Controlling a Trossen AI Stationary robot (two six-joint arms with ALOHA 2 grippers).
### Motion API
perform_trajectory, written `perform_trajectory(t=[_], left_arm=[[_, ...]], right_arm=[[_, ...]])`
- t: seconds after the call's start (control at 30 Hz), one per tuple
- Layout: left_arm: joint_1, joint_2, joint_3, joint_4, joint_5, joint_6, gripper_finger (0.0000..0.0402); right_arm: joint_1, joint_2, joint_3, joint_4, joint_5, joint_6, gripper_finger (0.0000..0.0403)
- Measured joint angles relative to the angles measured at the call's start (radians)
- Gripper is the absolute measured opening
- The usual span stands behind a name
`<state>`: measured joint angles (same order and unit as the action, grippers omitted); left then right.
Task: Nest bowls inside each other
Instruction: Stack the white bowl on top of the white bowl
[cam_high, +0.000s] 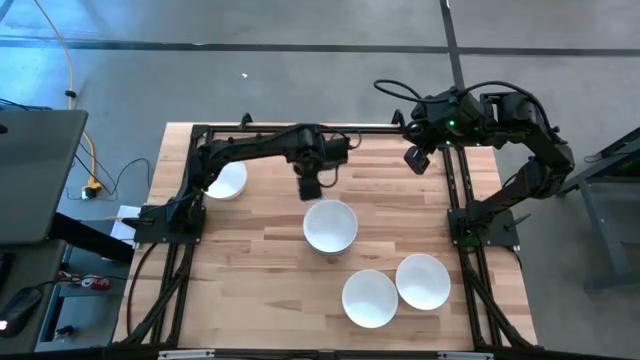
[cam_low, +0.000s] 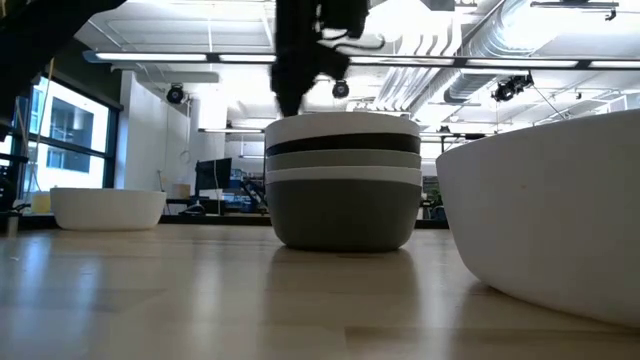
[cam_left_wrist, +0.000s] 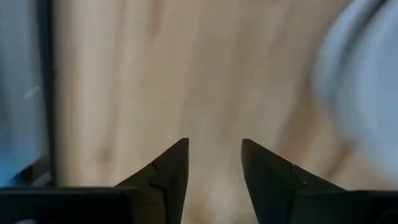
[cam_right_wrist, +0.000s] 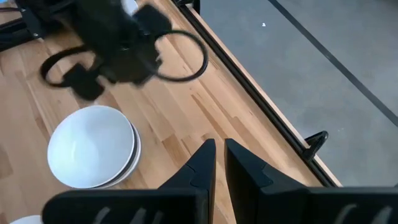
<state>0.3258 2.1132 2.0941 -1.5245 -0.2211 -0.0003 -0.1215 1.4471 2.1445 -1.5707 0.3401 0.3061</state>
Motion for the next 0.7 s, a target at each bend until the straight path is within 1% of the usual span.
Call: perform_trajectory(t=[0.03, 0.1, 0.17, 0.27, 0.4, 0.5, 0.7], left_arm=[[0.012, 0.0, 0.0, -0.043, -0.035, 0.012, 0.013], [0.035, -0.004, -0.019, -0.042, -0.07, 0.041, 0.0124], [0.072, -0.03, -0.06, -0.046, -0.047, 0.073, 0.0119], [0.123, -0.083, -0.11, -0.043, -0.043, 0.136, 0.0118], [0.209, -0.136, -0.219, -0.012, 0.007, 0.261, 0.0121], [0.286, -0.212, -0.301, -0.004, 0.039, 0.34, 0.0123], [0.462, -0.357, -0.477, 0.063, 0.135, 0.482, 0.0123]], right_arm=[[0.0, 0.0, 0.0, 0.0, -0.001, 0.0, 0.0023], [0.0, 0.0, 0.0, 0.0, -0.008, 0.0, 0.0023], [0.0, 0.0, 0.0, 0.0, -0.011, 0.0, 0.0023], [0.006, 0.0, 0.0, 0.0, -0.018, 0.0, 0.0023], [0.034, 0.0, 0.0, 0.0, -0.019, -0.016, 0.0023], [0.058, 0.0, 0.0, 0.0, -0.019, -0.019, 0.0023], [0.086, 0.0, 0.0, 0.0, -0.019, -0.041, 0.0023]])
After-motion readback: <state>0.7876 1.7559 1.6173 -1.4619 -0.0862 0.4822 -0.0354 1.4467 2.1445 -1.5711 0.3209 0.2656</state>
